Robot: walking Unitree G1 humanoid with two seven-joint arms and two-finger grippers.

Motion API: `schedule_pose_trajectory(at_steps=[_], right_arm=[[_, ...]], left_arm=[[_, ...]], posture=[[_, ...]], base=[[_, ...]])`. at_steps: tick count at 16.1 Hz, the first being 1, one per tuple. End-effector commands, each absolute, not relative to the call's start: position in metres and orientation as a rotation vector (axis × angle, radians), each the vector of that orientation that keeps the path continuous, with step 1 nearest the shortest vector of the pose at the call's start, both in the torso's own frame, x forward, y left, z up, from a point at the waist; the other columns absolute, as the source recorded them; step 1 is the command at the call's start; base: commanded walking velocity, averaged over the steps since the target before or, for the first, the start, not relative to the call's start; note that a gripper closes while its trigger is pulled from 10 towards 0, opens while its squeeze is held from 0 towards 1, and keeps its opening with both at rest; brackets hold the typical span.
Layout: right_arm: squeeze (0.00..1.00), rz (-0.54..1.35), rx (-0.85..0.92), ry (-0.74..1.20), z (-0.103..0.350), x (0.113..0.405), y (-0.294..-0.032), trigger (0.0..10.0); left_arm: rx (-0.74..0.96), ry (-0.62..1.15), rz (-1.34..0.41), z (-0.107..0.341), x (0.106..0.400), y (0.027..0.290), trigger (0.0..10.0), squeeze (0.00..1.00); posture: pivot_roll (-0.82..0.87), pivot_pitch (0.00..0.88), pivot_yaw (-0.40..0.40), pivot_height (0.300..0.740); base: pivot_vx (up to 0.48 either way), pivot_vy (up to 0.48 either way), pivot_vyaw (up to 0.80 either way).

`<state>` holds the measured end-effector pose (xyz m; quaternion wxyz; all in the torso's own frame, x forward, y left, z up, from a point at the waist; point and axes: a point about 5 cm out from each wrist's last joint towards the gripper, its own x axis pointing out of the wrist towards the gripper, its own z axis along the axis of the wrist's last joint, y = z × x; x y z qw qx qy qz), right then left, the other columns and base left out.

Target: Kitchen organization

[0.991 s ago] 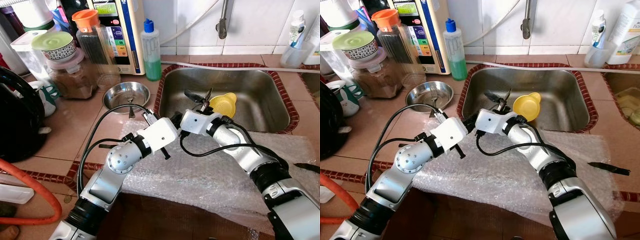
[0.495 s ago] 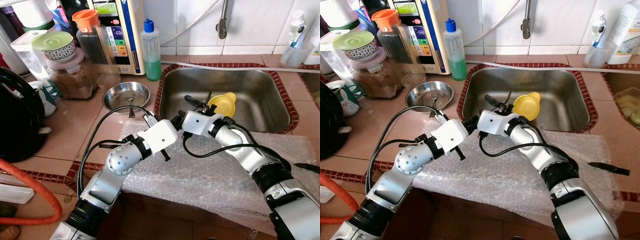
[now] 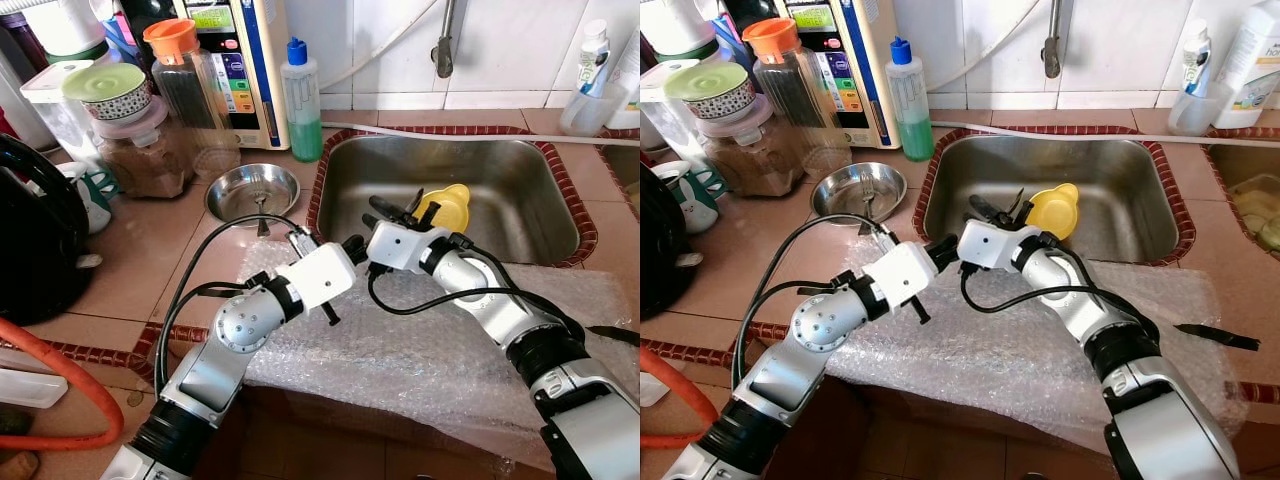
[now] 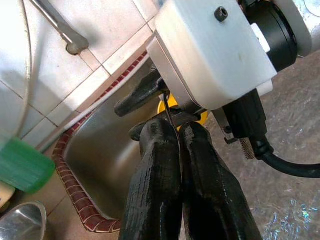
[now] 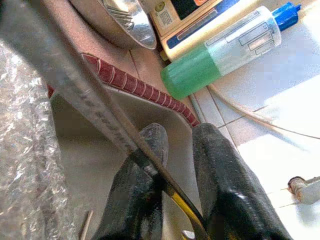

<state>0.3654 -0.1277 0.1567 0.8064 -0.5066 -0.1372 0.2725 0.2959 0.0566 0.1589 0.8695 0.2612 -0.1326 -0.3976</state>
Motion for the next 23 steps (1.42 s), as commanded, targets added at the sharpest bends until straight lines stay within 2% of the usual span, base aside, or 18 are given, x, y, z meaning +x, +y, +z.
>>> schedule_pose_trajectory(at_steps=[1, 3, 4, 9, 13, 16, 18, 23], right_arm=[[0.00, 0.621, -1.076, -0.261, 0.146, 0.361, -0.126, 0.0], [0.00, 0.619, -1.071, -0.266, 0.147, 0.361, -0.127, 0.0], [0.00, 0.617, -1.069, -0.272, 0.149, 0.361, -0.127, 0.0], [0.00, 0.610, -1.075, -0.278, 0.150, 0.362, -0.127, 0.0], [0.00, 0.582, -1.111, -0.241, 0.150, 0.366, -0.141, 0.0], [0.00, 0.477, -1.149, -0.165, 0.156, 0.373, -0.177, 0.0], [0.00, 0.424, -1.149, -0.138, 0.161, 0.376, -0.192, 0.0], [0.00, 0.290, -1.118, -0.105, 0.176, 0.381, -0.221, 0.0]], left_arm=[[0.559, -0.325, -0.780, 0.171, 0.301, 0.062, 10.0, 0.00], [0.550, -0.327, -0.773, 0.171, 0.302, 0.063, 10.0, 0.00], [0.547, -0.329, -0.771, 0.172, 0.302, 0.063, 10.0, 1.00], [0.500, -0.327, -0.797, 0.172, 0.299, 0.060, 10.0, 1.00], [0.475, -0.324, -0.793, 0.172, 0.298, 0.061, 10.0, 1.00], [0.437, -0.288, -0.787, 0.169, 0.299, 0.063, 10.0, 1.00], [0.371, -0.233, -0.764, 0.167, 0.302, 0.065, 10.0, 1.00], [0.363, -0.186, -0.738, 0.167, 0.314, 0.068, 10.0, 1.00]], posture=[[-0.28, 0.090, 0.127, 0.740], [-0.29, 0.090, 0.126, 0.740], [-0.29, 0.090, 0.126, 0.740], [-0.29, 0.089, 0.125, 0.740], [-0.28, 0.090, 0.124, 0.740], [-0.28, 0.092, 0.126, 0.740], [-0.28, 0.091, 0.130, 0.740], [-0.28, 0.088, 0.134, 0.740]], base=[[0.000, 0.000, 0.00], [0.000, 0.000, 0.00], [0.000, 0.000, 0.00], [0.000, 0.000, 0.00], [0.000, 0.000, 0.00], [0.000, 0.000, 0.00], [0.000, 0.000, 0.00], [0.000, 0.000, 0.00]])
